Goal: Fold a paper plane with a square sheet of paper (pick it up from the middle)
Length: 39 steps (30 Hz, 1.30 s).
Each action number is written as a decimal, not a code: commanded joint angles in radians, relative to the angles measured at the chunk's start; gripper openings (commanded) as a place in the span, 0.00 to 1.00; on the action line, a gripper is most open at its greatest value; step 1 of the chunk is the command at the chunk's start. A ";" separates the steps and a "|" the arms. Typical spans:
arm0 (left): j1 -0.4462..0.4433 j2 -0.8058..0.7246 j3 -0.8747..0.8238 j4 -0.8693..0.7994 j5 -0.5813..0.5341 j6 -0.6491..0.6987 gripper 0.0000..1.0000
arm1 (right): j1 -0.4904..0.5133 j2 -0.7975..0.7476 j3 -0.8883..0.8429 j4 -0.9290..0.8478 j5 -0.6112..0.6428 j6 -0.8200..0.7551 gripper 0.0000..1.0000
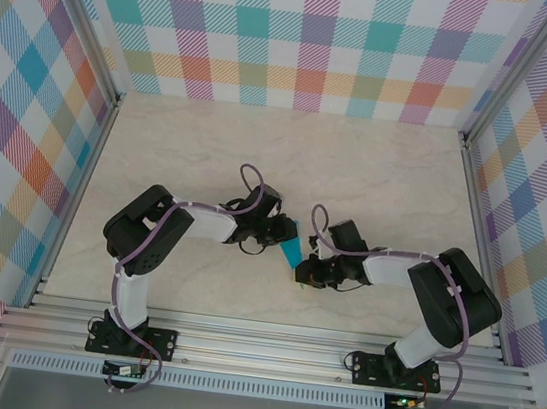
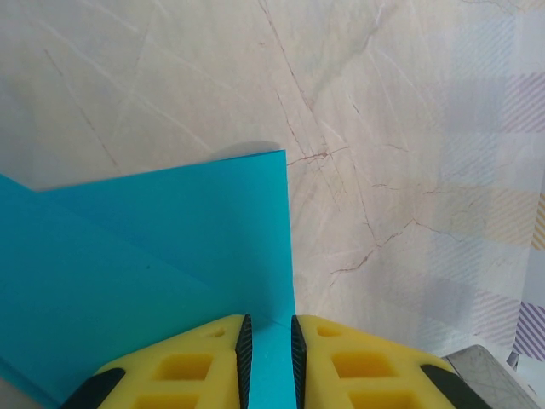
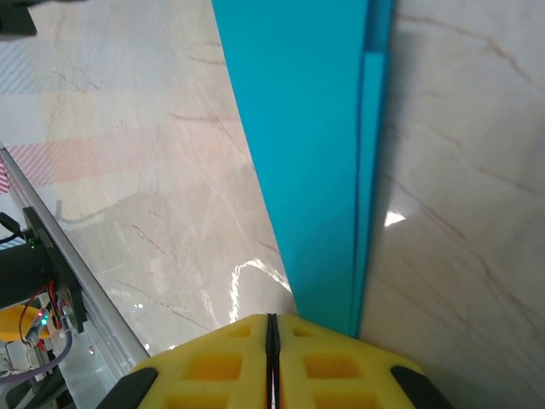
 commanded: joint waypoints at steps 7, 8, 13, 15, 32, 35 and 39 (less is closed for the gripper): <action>-0.003 0.071 -0.024 -0.098 -0.055 0.025 0.22 | 0.016 -0.152 -0.079 -0.246 0.115 0.021 0.10; -0.003 0.069 -0.025 -0.096 -0.055 0.026 0.22 | 0.016 -0.179 -0.069 -0.260 0.132 0.018 0.10; -0.003 0.071 -0.020 -0.096 -0.050 0.030 0.22 | 0.016 -0.209 0.044 -0.252 0.123 0.023 0.11; -0.003 0.069 -0.020 -0.097 -0.051 0.029 0.22 | 0.016 -0.181 0.083 -0.207 0.108 0.046 0.11; 0.004 0.069 -0.021 -0.063 -0.022 0.050 0.23 | 0.012 0.119 0.111 -0.111 0.110 0.079 0.04; 0.025 0.060 -0.019 -0.069 -0.015 0.069 0.24 | 0.013 0.121 0.070 -0.120 0.118 0.065 0.03; 0.069 0.046 -0.015 -0.067 0.004 0.110 0.24 | 0.013 0.123 0.041 -0.123 0.112 0.048 0.02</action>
